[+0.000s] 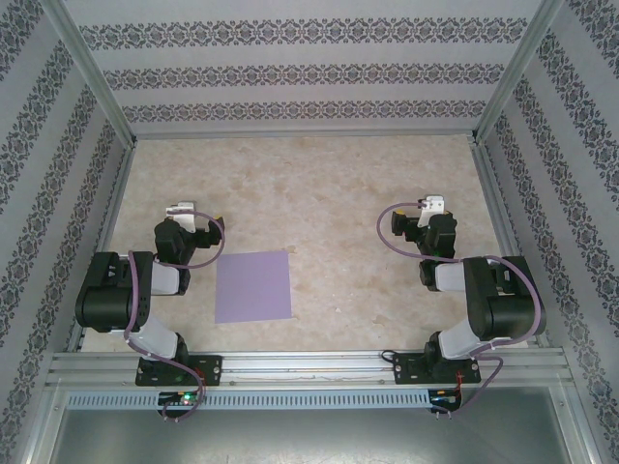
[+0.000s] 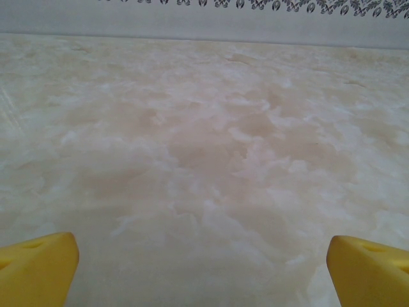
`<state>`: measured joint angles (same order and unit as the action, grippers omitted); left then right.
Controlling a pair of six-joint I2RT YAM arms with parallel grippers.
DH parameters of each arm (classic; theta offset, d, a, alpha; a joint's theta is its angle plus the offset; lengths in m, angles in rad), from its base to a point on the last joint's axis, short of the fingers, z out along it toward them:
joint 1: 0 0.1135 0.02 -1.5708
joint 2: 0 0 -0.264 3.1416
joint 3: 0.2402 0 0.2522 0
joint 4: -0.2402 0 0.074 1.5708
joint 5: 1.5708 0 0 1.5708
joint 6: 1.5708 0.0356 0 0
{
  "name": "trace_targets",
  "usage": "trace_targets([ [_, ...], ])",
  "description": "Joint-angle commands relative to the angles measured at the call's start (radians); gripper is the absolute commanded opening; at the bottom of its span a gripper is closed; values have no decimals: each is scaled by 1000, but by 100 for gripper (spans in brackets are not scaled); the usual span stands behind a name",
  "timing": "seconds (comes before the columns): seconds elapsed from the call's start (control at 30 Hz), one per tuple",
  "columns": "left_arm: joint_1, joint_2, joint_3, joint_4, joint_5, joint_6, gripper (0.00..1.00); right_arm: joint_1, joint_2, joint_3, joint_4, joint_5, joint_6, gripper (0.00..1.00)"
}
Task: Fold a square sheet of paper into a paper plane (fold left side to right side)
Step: Move the square sheet of paper to the center of the table.
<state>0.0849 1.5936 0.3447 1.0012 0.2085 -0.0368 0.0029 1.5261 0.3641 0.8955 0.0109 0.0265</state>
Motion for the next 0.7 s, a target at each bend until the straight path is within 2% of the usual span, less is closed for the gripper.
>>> trace_targets([
  [0.0, -11, 2, 22, -6, -7, 14, 99, 7, -1, 17, 35, 15, 8, 98],
  [0.2, -12, -8, 2, 29, -23, 2, 99, 6, -10, 11, 47, 22, 15, 98],
  [0.27, -13, -75, 1, -37, -51, -3, 99, 6, -68, 10, -2, 31, 16, 98],
  [0.37, -13, -241, 59, -293, -116, -37, 99, 6, -220, 33, -202, 56, 43, 98],
  [0.47, -10, -377, 188, -650, -175, -214, 99, 6, -380, 69, -445, 20, 168, 98],
  [0.57, -10, -422, 314, -954, -89, -349, 99, 12, -507, 117, -704, -75, 287, 98],
  [0.67, -13, -423, 372, -1136, 80, -443, 99, 19, -577, 154, -906, -196, 397, 98],
])
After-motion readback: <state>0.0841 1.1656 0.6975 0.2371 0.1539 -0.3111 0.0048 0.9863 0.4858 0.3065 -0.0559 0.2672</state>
